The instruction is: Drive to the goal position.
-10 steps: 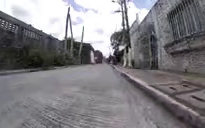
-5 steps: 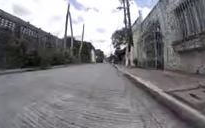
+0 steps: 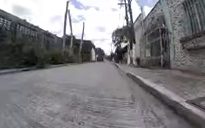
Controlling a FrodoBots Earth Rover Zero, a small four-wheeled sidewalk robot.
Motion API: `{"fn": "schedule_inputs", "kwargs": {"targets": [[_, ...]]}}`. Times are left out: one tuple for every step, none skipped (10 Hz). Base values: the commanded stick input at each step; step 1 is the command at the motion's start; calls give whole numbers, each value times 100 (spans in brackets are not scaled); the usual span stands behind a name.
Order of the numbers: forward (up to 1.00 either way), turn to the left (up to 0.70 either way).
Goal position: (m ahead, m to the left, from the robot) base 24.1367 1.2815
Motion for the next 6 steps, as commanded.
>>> {"fn": "schedule_inputs", "kwargs": {"targets": [[100, 0], [100, 0], [100, 0], [100, 0], [100, 0], [100, -30]]}}
